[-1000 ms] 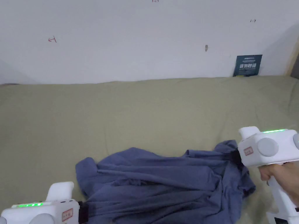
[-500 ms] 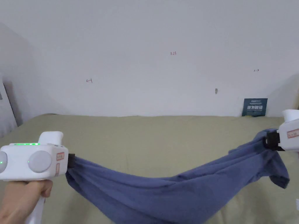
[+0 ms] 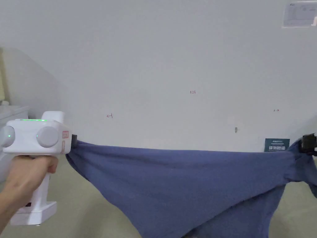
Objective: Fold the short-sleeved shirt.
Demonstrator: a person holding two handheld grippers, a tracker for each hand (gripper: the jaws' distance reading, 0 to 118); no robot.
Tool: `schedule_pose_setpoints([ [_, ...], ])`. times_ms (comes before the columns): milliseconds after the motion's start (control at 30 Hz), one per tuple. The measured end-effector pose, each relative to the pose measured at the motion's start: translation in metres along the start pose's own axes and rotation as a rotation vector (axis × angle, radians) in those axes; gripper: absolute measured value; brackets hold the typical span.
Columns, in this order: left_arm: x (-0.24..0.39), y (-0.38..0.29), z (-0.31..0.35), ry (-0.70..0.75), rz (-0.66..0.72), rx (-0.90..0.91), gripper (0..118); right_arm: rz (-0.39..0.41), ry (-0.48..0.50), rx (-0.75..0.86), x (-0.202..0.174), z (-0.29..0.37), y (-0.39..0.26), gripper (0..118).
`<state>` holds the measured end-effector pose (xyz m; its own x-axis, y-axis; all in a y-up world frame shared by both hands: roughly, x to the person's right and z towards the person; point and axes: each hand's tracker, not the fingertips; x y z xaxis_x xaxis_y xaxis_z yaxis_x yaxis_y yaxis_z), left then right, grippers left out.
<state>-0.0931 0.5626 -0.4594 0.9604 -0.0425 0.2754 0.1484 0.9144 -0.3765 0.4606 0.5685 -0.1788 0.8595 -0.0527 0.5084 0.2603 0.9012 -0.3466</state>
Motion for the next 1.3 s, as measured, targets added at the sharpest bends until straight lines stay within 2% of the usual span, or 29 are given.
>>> schedule_pose_setpoints([
  [300,-0.007,0.011,-0.028,0.028,0.021,0.017,0,0.018,-0.048,0.045,-0.010,-0.022,0.018,5],
  [333,0.018,0.019,-0.029,0.029,0.022,0.014,0,0.023,-0.052,0.045,-0.011,-0.026,0.022,5],
  [400,0.027,0.023,-0.032,0.034,0.023,0.010,0,0.033,-0.059,0.047,-0.015,-0.035,0.030,5],
  [833,0.028,0.096,-0.121,0.081,0.016,0.028,0,0.109,-0.099,0.081,-0.046,-0.115,0.110,5],
  [1167,0.048,0.142,-0.167,0.110,-0.028,0.084,0,0.134,-0.135,0.119,-0.058,-0.171,0.159,5],
  [1300,0.058,0.146,-0.189,0.118,-0.030,0.095,0,0.113,-0.141,0.134,-0.055,-0.188,0.168,5],
])
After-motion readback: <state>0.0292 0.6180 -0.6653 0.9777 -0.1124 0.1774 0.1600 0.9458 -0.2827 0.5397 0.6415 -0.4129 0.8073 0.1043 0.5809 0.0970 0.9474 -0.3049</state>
